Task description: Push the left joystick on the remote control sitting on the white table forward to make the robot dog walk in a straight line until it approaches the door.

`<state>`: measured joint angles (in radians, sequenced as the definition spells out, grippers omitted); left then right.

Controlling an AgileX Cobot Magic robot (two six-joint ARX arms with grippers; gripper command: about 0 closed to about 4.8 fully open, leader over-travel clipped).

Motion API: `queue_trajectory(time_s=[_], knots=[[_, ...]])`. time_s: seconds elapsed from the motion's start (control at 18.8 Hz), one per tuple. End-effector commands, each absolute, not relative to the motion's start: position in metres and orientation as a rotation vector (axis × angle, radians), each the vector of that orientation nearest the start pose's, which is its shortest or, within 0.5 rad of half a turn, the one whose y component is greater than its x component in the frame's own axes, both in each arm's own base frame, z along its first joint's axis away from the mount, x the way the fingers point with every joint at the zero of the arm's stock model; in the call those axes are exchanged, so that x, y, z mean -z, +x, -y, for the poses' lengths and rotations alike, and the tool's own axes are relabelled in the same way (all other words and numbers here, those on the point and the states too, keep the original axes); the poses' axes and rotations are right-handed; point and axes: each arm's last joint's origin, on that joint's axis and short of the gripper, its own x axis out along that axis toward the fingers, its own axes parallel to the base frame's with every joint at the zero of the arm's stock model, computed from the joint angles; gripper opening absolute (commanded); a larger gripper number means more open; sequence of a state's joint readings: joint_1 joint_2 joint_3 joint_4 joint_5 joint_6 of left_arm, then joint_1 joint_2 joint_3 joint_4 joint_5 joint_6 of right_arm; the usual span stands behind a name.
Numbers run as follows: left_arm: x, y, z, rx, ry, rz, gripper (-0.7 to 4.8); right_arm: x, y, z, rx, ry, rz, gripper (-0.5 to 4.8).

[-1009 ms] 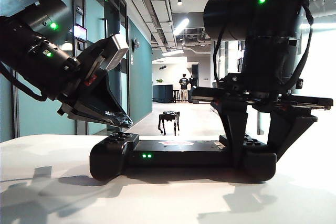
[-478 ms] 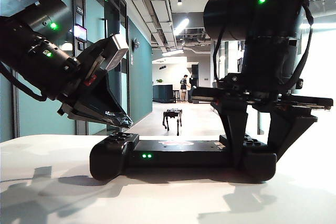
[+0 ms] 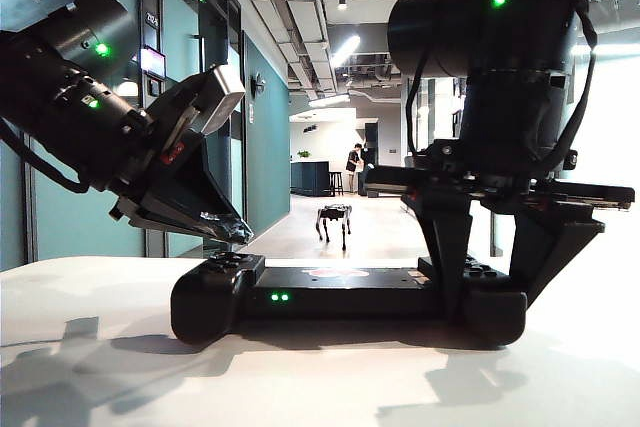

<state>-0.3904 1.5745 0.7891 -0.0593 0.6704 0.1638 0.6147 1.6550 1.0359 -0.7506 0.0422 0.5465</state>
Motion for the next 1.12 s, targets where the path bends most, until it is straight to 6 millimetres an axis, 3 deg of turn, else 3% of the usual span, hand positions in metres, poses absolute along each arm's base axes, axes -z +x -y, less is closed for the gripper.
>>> queue_trajectory(time_s=[0.05,0.42,0.58,0.74,1.01,1.06,1.12], knots=[[-0.17,0.268,0.13,1.059,0.021,-0.772,-0.06,-0.178,0.24,-0.169,-0.11,0.014,-1.403,1.75],[-0.171,0.268,0.13,1.061,-0.004,-0.781,-0.05,-0.178,0.241,-0.169,-0.11,0.014,-1.402,1.75],[-0.185,0.263,0.129,1.068,-0.043,-0.765,-0.05,-0.178,0.241,-0.169,-0.111,0.014,-1.402,1.75],[-0.223,0.242,0.12,1.023,-0.101,-0.736,-0.05,-0.178,0.241,-0.169,-0.116,0.01,-1.394,1.75],[-0.298,0.186,0.084,0.582,-0.09,-0.484,-0.06,-0.178,0.241,-0.169,-0.14,-0.012,-1.391,1.81],[-0.311,0.171,0.076,0.536,-0.087,-0.407,-0.05,-0.178,0.241,-0.169,-0.14,-0.012,-1.391,1.91],[-0.321,0.159,0.07,0.515,-0.09,-0.35,-0.05,-0.178,0.241,-0.169,-0.146,-0.016,-1.392,2.57]])
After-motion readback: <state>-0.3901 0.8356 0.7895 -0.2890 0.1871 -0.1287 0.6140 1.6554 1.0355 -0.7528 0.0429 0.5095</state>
